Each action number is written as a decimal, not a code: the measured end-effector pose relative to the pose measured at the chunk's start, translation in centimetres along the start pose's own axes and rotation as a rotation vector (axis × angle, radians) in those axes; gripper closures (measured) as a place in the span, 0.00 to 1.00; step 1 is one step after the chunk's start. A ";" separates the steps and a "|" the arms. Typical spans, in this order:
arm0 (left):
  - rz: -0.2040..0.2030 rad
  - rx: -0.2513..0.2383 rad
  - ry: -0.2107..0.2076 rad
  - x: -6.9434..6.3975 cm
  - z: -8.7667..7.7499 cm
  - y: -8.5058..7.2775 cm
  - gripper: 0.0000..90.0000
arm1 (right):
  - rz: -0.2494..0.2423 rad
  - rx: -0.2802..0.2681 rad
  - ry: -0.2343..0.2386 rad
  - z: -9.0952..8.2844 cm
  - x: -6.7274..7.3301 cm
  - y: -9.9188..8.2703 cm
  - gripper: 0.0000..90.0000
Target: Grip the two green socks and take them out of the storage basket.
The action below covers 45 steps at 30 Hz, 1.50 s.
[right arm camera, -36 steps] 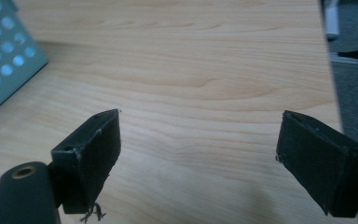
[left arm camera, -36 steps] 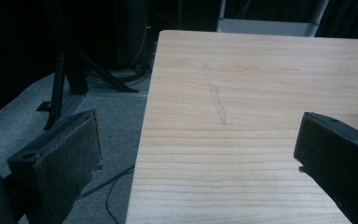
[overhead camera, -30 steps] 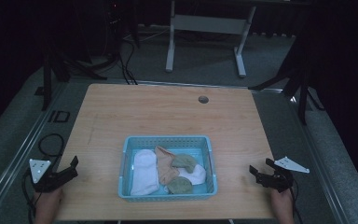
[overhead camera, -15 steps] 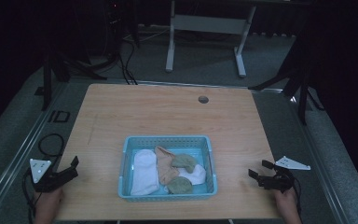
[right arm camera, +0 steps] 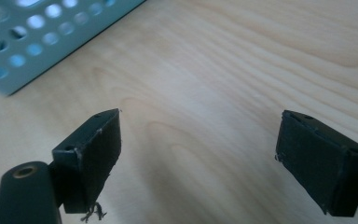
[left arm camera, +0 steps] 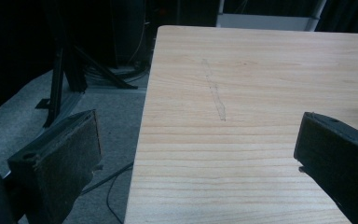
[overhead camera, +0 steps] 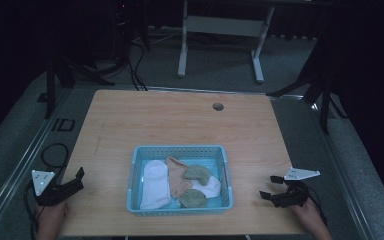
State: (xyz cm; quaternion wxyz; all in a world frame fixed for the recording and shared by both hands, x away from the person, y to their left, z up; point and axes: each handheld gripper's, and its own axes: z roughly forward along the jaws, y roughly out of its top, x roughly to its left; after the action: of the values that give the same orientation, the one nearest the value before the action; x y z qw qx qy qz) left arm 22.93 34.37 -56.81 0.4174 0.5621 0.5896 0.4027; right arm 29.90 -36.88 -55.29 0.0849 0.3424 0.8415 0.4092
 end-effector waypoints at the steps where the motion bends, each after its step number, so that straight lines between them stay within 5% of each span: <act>1: 0.000 0.000 0.000 0.0 0.0 0.0 0.00 | -0.010 0.018 0.015 0.0 0.2 0.2 0.15; 6: -0.007 0.002 -0.003 0.1 0.0 0.0 0.00 | -0.029 0.082 0.082 0.3 0.5 1.2 0.15; 17: -0.004 0.002 -0.006 0.0 0.0 0.0 0.00 | -0.070 0.192 0.109 0.6 1.0 2.8 0.15; 20: -0.003 0.003 -0.007 0.0 0.0 0.0 0.00 | -0.150 0.245 0.083 0.7 2.0 3.2 0.14; 36: 0.001 0.002 -0.008 0.0 0.0 0.0 0.00 | -0.186 0.314 0.129 1.0 3.4 5.3 0.14; 45: 0.001 0.001 -0.009 0.0 0.0 0.0 0.00 | -0.191 0.283 0.145 0.1 3.9 7.4 0.15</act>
State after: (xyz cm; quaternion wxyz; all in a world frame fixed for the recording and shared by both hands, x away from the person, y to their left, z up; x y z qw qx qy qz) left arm 22.92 34.37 -56.82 0.4195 0.5646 0.5876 0.4000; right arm 30.71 -31.10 -49.27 0.0134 0.2391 0.9232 0.3005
